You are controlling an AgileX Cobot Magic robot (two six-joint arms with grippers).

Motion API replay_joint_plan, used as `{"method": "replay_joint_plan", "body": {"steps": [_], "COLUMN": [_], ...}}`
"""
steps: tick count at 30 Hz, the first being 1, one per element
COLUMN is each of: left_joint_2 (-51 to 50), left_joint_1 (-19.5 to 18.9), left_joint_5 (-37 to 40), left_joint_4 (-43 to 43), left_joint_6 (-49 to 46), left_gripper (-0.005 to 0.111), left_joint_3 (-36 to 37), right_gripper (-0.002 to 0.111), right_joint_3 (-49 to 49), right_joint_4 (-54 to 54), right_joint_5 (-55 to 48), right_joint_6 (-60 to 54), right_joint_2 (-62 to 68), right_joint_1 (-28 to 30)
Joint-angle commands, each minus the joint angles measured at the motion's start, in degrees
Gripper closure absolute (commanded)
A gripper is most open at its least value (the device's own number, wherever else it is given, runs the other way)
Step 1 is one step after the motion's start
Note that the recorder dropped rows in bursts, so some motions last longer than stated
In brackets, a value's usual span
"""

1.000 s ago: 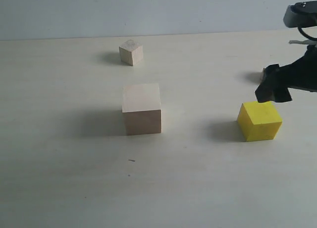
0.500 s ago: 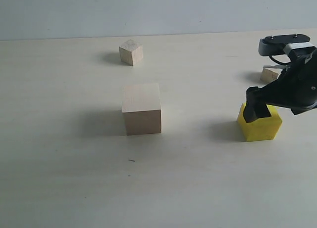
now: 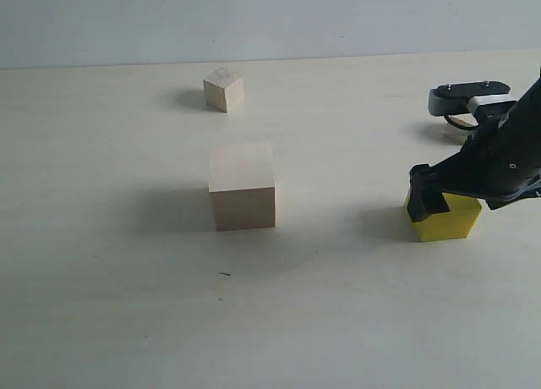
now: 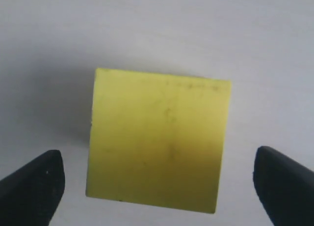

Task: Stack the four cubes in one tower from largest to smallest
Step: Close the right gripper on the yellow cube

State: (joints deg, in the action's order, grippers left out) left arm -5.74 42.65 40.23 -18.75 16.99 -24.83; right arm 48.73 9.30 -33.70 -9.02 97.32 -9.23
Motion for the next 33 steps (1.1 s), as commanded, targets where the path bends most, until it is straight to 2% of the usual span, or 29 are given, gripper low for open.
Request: {"method": "replay_joint_plan", "body": {"steps": [1,8,13,22,33], "left_joint_2": [0.32,0.32,0.32,0.32,0.32], "left_joint_1": [0.22,0.22,0.22,0.22,0.22], "left_joint_5": [-0.7,-0.58,-0.46,-0.46,-0.33], "left_joint_4": [-0.81,-0.99,-0.99,-0.99,-0.99], "left_joint_6": [-0.28,-0.28,-0.28,-0.28,-0.28], "left_gripper": [0.106,0.106,0.106,0.106,0.106], "left_joint_3": [0.14,0.14,0.14,0.14,0.14], "right_gripper": [0.009,0.009,0.014,0.018,0.018], "right_joint_3": [2.11,8.23,9.96,10.14,10.14], "right_joint_4": [-0.32,-0.32,-0.35,-0.51,-3.06], "right_joint_5": [-0.15,-5.69,-5.69,-5.58,-6.88], "right_joint_6": [0.11,0.62,1.77,1.95,3.82], "right_joint_2": [1.46,6.3,8.73,8.83,8.83], "right_joint_1": [-0.06,-0.06,-0.06,-0.06,-0.06]}}
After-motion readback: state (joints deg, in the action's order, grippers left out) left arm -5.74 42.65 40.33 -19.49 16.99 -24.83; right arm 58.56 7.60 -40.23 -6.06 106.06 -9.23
